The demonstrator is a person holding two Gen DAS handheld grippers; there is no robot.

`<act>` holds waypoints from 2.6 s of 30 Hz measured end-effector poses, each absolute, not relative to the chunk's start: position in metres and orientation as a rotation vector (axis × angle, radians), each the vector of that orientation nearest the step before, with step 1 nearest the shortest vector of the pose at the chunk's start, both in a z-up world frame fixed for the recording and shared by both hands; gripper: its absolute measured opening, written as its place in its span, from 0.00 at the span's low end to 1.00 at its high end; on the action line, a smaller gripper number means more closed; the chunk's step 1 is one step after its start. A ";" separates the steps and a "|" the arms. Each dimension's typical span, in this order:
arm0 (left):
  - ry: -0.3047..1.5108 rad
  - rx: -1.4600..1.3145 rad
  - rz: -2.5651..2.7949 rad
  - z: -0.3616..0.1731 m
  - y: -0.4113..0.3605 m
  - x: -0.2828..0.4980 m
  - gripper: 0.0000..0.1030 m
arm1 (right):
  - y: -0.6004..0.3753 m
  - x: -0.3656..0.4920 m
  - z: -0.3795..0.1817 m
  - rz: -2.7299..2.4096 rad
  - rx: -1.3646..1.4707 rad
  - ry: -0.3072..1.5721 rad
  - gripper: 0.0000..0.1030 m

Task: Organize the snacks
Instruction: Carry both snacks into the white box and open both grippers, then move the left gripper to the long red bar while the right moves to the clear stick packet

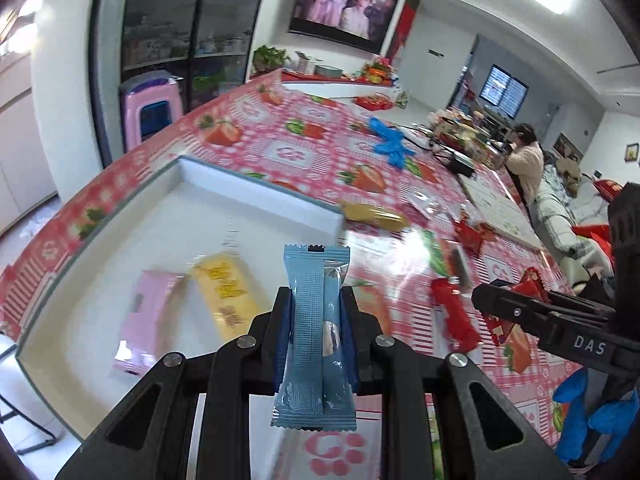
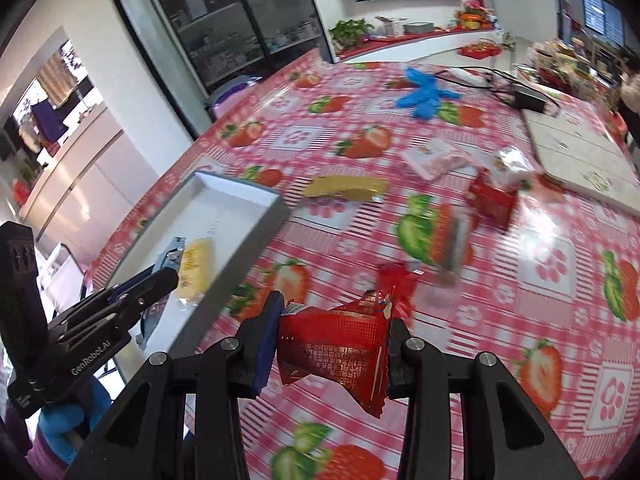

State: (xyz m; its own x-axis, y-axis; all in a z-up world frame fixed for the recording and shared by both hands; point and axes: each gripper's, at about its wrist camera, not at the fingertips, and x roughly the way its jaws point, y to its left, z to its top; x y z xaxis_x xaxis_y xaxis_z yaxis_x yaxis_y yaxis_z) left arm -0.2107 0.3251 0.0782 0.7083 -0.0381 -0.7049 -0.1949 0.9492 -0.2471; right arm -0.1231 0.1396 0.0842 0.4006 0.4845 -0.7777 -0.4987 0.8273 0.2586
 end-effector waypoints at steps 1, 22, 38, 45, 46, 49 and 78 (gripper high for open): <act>0.781 -0.327 0.105 0.077 0.335 -0.213 0.25 | 0.150 -0.123 0.084 0.634 -0.026 0.978 0.41; 0.850 -0.453 0.251 0.029 0.423 -0.221 0.48 | 0.310 -0.098 0.050 0.830 -0.105 1.129 0.43; 0.865 -0.314 0.134 0.063 0.340 -0.187 0.78 | 0.135 -0.041 0.041 0.408 0.126 1.134 0.98; 0.972 -0.312 -0.063 0.050 0.264 -0.155 0.80 | 0.063 -0.020 0.032 0.230 0.169 1.146 0.98; 0.983 -0.307 -0.067 0.048 0.257 -0.152 0.80 | 0.060 -0.017 0.030 0.223 0.165 1.156 0.98; 1.008 -0.299 -0.080 0.042 0.239 -0.147 0.80 | 0.060 -0.010 0.023 0.229 0.126 1.167 0.98; 1.028 -0.055 0.061 0.004 0.151 -0.099 0.81 | 0.010 -0.053 0.029 0.306 -0.128 0.981 0.63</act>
State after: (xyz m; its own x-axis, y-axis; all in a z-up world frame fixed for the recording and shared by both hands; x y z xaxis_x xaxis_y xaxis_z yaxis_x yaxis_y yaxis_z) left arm -0.0988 0.1506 0.0039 0.5152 0.0251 -0.8567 -0.0769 0.9969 -0.0170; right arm -0.0533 0.0102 0.0291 0.5177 0.1974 -0.8325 -0.3117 0.9497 0.0314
